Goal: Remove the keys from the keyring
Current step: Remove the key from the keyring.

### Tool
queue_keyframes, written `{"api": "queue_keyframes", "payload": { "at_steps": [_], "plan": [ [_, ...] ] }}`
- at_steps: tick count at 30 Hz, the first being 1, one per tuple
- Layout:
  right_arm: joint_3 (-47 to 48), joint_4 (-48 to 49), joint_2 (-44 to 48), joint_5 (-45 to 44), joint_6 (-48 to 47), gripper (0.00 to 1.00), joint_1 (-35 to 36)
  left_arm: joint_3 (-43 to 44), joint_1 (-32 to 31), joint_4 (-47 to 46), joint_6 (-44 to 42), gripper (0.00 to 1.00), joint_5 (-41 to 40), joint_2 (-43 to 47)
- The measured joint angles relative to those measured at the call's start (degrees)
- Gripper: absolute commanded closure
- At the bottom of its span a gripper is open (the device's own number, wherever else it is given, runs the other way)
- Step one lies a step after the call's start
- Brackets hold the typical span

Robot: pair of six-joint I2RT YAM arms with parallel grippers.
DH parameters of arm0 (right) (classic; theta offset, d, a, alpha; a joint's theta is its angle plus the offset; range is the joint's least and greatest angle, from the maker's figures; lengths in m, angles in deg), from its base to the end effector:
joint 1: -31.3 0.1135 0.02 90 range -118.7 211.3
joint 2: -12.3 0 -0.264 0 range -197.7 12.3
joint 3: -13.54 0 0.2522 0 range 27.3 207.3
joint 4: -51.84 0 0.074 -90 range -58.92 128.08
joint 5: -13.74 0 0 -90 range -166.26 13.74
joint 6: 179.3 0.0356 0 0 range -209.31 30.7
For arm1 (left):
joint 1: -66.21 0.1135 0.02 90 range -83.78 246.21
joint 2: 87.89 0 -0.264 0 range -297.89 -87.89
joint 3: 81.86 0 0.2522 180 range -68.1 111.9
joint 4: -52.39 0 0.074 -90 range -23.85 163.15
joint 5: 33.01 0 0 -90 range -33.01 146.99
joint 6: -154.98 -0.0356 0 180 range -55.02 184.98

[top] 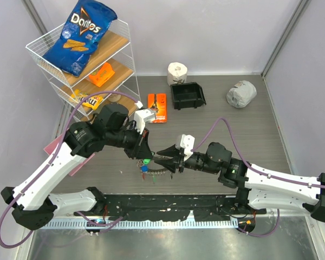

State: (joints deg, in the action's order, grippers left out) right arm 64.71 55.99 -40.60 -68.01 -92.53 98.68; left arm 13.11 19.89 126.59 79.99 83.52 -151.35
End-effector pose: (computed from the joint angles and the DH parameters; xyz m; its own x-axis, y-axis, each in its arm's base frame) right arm 0.0807 0.2069 0.3211 0.0708 0.0249 -0.9972 -0.9662 0.2501 -0.0623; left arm 0.1231 -0.1519 0.4097 -0.6786 0.3751 -0.6315 0.7227 0.4945 -0.4829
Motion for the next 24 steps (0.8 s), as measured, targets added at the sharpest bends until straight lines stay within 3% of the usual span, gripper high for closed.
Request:
{"api": "queue_keyframes", "payload": {
  "at_steps": [24],
  "plan": [
    [0.7, 1.3, -2.2, 3.4, -1.0, 0.68, 0.0, -0.3, 0.0, -0.3, 0.3, 1.00, 0.6, 0.2]
  ]
}}
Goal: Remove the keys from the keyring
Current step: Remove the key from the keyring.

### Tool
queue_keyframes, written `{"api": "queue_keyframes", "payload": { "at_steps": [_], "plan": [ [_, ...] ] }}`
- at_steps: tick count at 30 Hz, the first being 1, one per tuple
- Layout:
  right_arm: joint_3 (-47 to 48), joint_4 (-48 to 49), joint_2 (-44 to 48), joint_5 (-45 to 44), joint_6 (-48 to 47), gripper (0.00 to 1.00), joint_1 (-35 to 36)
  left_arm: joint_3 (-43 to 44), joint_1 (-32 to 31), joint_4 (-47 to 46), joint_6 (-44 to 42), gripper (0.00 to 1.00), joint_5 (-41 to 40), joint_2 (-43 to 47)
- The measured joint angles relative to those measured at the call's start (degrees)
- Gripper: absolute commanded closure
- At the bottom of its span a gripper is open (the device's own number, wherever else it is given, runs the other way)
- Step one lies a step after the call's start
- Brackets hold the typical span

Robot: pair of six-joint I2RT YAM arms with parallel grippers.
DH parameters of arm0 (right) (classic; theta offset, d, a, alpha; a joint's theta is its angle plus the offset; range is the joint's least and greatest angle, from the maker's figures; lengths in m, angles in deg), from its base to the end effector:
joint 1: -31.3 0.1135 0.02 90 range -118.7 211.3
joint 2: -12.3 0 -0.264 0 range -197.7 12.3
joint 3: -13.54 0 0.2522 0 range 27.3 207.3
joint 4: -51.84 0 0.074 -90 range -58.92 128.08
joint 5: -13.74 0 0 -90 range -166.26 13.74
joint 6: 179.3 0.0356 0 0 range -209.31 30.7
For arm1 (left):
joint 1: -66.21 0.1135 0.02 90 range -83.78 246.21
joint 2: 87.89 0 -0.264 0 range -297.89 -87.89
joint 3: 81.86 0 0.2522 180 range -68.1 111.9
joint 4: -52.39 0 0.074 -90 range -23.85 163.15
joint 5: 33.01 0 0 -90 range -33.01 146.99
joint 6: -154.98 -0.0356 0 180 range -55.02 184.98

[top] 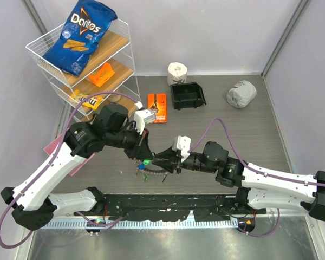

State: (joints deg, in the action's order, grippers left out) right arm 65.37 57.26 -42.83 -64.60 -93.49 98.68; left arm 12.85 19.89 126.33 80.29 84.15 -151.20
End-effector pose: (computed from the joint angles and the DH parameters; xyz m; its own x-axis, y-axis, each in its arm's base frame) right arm 0.0817 0.2147 0.3196 0.0859 0.0202 -0.9961 -0.9780 0.1922 -0.0805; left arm 0.1226 -0.1519 0.4093 -0.6816 0.3736 -0.6292 0.7214 0.4872 -0.4922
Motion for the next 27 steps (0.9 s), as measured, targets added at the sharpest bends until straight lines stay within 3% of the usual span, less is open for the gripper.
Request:
{"api": "queue_keyframes", "payload": {
  "at_steps": [2, 7, 19, 27],
  "plan": [
    [0.1, 0.1, -0.2, 0.0, 0.0, 0.72, 0.0, -0.2, 0.0, 0.0, 0.4, 1.00, 0.2, 0.2],
    [0.7, -0.2, -0.9, -0.2, -0.2, 0.95, 0.0, -0.3, 0.0, 0.0, 0.7, 1.00, 0.4, 0.3],
    [0.8, -1.7, -0.2, 1.6, -1.6, 0.95, -0.1, -0.3, 1.7, 1.0, 0.8, 1.00, 1.0, 0.6],
    [-2.5, -0.1, 5.1, 4.4, -6.1, 0.95, -0.3, -0.5, 3.4, 0.6, 0.8, 1.00, 4.7, -0.1]
  ]
}}
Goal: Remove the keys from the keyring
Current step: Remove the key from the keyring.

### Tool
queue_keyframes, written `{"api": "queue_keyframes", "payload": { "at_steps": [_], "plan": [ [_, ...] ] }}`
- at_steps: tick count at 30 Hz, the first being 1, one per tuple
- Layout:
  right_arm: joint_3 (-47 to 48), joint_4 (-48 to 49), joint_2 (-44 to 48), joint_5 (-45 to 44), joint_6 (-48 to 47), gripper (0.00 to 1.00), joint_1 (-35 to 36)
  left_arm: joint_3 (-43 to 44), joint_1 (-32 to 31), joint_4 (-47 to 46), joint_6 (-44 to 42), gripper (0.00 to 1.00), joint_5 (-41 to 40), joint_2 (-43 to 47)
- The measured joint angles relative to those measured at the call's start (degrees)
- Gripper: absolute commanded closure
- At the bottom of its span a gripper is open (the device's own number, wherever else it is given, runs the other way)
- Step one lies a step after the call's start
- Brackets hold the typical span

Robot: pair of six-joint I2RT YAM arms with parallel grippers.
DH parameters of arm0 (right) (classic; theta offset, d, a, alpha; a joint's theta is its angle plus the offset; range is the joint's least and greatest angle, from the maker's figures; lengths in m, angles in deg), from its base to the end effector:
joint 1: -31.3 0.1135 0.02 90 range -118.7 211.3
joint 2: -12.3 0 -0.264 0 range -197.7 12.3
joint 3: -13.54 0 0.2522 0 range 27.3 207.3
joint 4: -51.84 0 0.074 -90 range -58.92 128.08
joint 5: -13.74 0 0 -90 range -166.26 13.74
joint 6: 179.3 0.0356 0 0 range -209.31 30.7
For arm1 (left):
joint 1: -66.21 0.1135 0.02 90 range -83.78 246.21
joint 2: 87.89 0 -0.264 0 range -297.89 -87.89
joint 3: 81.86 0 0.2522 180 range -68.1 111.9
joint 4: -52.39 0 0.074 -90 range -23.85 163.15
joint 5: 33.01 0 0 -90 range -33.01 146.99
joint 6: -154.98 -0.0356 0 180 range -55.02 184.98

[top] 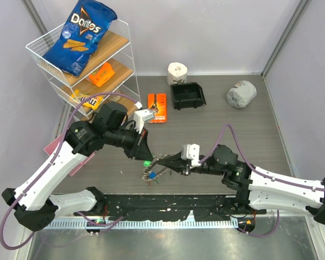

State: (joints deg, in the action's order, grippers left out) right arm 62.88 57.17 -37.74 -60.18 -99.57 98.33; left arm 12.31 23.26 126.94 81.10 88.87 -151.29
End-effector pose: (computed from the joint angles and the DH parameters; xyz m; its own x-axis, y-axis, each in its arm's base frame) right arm 0.0731 0.1976 0.3215 0.2079 0.0516 -0.9768 -0.9709 0.1321 -0.1997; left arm 0.1290 -0.1458 0.4065 -0.7247 0.3525 -0.5922 0.6834 0.4784 -0.5515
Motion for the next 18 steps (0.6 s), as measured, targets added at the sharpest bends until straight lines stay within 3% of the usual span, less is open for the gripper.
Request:
{"api": "queue_keyframes", "payload": {
  "at_steps": [11, 13, 14, 18],
  "plan": [
    [-6.6, 3.9, 4.3, 0.6, -4.2, 0.95, 0.8, -4.7, 0.0, -3.0, 0.9, 1.00, 4.5, -1.2],
    [-7.1, 4.2, 4.6, 0.6, -4.4, 0.81, 0.8, -5.1, 0.0, -3.6, 1.3, 1.00, 5.0, -1.4],
    [-7.2, 4.2, 4.7, 0.6, -4.4, 0.69, 0.8, -5.2, 0.0, -3.7, 1.4, 1.00, 5.0, -1.4],
    [-7.1, 4.5, 5.2, 0.3, -4.0, 0.60, 1.4, -5.2, 0.4, -4.3, 1.4, 1.00, 3.6, -1.3]
  ]
}}
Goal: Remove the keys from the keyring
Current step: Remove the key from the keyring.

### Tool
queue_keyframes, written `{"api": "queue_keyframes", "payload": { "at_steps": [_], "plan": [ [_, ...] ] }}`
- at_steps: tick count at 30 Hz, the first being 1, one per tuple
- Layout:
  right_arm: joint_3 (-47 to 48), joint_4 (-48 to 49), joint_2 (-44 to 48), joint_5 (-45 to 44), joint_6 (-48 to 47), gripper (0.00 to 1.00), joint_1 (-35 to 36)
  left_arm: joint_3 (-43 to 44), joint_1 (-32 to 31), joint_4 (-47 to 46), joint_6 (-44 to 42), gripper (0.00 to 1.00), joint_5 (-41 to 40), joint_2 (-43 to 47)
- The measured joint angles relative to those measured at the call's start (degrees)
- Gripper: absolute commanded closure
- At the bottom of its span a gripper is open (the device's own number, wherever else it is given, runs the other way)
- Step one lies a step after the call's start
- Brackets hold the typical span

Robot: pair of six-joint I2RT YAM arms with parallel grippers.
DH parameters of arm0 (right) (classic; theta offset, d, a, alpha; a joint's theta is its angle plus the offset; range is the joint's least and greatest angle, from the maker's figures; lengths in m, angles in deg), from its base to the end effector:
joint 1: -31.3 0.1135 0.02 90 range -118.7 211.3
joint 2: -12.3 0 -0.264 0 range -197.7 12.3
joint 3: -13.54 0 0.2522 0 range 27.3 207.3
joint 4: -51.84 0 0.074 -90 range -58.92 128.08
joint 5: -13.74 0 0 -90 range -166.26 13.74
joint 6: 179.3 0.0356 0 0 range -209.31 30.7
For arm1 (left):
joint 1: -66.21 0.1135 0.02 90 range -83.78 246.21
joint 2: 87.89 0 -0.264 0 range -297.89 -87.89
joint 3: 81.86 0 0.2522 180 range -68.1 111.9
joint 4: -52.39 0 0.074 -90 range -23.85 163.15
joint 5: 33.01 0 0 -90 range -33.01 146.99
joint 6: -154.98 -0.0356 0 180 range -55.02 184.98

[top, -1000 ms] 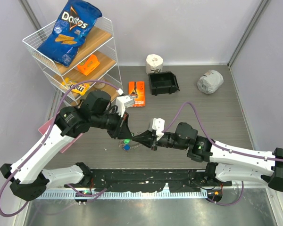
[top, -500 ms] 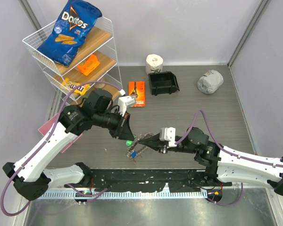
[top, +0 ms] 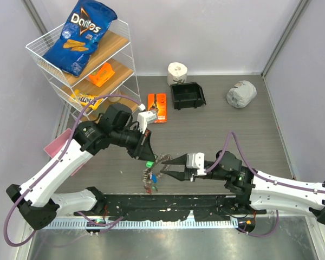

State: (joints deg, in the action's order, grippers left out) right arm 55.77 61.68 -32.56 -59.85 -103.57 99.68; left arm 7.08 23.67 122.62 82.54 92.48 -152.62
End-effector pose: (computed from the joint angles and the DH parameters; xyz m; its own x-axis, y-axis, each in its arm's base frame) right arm 0.0614 0.1823 0.3017 0.2901 0.0902 -0.9527 -0.9529 0.1188 -0.2789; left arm 0.1399 -0.1564 0.3816 -0.7612 0.3651 -0.5360 0.6481 0.4589 -0.6078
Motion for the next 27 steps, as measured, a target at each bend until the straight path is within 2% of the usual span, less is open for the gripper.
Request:
{"api": "queue_keyframes", "payload": {
  "at_steps": [9, 17, 27],
  "plan": [
    [0.6, -0.5, 0.8, -2.9, 2.3, 0.60, 0.2, 0.3, 0.2, 1.2, -0.2, 1.00, -3.1, 2.6],
    [4.1, -0.9, -3.9, -4.4, 4.6, 0.66, 0.2, 0.3, 0.2, 1.2, 0.0, 1.00, -3.4, 3.9],
    [5.5, -0.9, -7.3, -4.3, 6.1, 0.67, 0.2, 0.3, 0.2, 1.2, 0.0, 1.00, -3.5, 4.4]
  ]
}}
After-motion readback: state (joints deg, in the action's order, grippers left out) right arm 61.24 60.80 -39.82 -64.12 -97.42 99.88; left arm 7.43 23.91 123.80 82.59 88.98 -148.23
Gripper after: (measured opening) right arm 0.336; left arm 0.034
